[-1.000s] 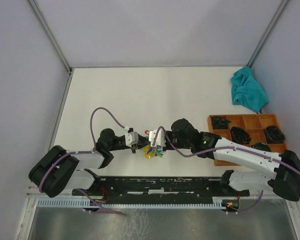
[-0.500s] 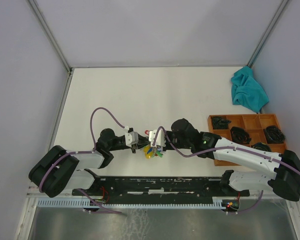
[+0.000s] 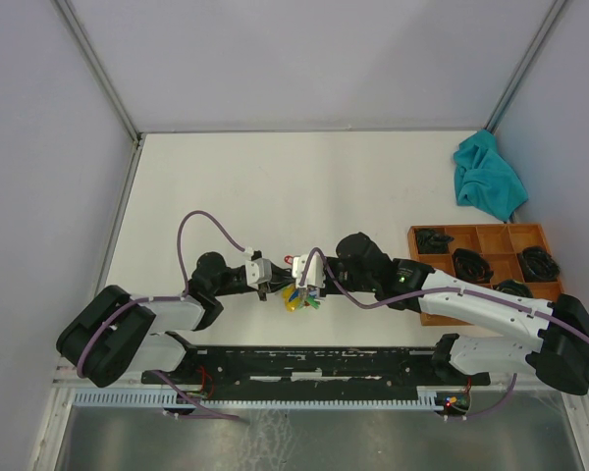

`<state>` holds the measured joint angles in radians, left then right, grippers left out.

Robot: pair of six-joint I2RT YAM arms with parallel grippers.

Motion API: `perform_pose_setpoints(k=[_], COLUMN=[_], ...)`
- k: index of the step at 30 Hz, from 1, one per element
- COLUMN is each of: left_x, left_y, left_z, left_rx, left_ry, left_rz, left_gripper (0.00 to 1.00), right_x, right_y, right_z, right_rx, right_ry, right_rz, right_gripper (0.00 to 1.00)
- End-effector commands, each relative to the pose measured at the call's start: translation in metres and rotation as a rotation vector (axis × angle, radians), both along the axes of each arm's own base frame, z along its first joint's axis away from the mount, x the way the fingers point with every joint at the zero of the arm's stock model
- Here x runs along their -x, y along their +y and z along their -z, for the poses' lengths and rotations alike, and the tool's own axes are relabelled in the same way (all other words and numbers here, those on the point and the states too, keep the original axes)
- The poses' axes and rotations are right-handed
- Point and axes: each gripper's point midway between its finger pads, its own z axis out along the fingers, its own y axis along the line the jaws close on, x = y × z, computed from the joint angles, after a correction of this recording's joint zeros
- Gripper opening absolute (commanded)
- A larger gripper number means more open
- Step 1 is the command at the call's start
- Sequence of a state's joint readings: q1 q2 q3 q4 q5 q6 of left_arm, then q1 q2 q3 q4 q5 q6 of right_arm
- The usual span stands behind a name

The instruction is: Put the keys on the keyring

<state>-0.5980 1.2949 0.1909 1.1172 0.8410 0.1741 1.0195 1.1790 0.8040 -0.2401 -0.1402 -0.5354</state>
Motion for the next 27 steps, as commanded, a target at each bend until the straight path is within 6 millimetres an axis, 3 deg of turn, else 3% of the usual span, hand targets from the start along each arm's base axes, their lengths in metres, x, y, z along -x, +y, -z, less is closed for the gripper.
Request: perform_pose_setpoints(k=[1, 27], left_x=[-0.001, 0.005], left_y=[-0.007, -0.010], left_z=[-0.023, -0.024], left_rx=[0.056, 0.057], left_ry=[-0.045, -0.042], left_rz=[0.027, 0.065], left_gripper=[0.03, 0.03], right_x=[-0.004, 0.005], right_y=[0.016, 0.034], right_z=[-0.029, -0.035], right_rx=[-0.087, -0.127], right_ry=[-0.034, -0.024], right_rz=[0.000, -0.057], right_gripper=[0.01, 0.01])
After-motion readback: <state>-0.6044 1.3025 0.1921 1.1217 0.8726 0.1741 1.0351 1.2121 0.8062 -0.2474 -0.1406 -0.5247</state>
